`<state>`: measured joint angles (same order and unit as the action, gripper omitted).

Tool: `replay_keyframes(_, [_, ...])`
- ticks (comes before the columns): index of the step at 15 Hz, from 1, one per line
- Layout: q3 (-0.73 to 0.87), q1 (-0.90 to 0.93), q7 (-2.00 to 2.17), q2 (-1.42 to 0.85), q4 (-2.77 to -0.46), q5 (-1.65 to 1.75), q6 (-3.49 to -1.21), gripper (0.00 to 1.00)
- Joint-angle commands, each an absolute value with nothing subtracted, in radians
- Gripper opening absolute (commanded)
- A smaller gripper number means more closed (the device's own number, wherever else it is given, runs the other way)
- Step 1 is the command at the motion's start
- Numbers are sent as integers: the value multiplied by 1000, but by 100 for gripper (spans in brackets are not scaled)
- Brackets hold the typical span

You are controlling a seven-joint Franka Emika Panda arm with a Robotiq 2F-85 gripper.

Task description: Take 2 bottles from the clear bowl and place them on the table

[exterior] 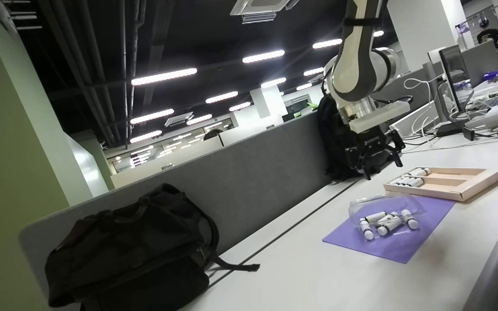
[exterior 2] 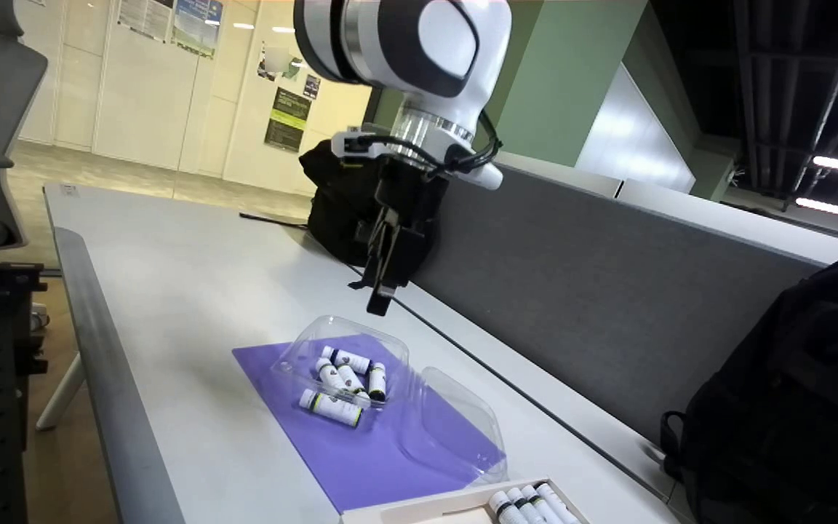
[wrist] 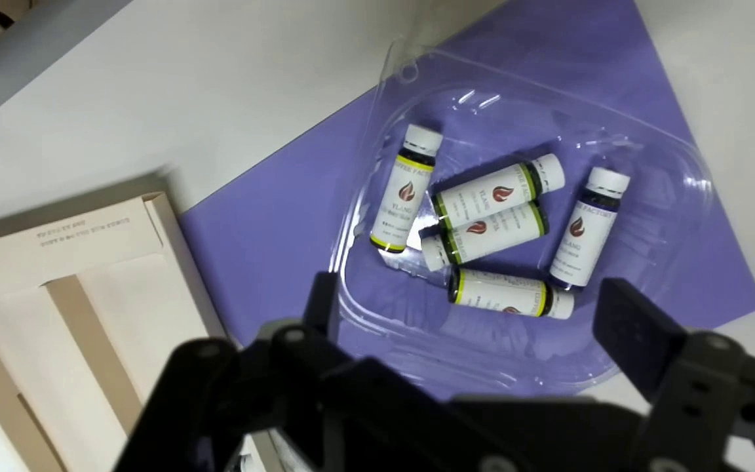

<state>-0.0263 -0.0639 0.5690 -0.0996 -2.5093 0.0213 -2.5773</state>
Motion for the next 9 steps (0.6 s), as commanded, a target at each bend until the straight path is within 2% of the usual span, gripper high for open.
replay_keyframes(1, [23, -15, 705, -166, -2509, 20, -2646, 100])
replay_keyframes(9, [96, 77, 948, -283, -2516, -119, -2858, 100])
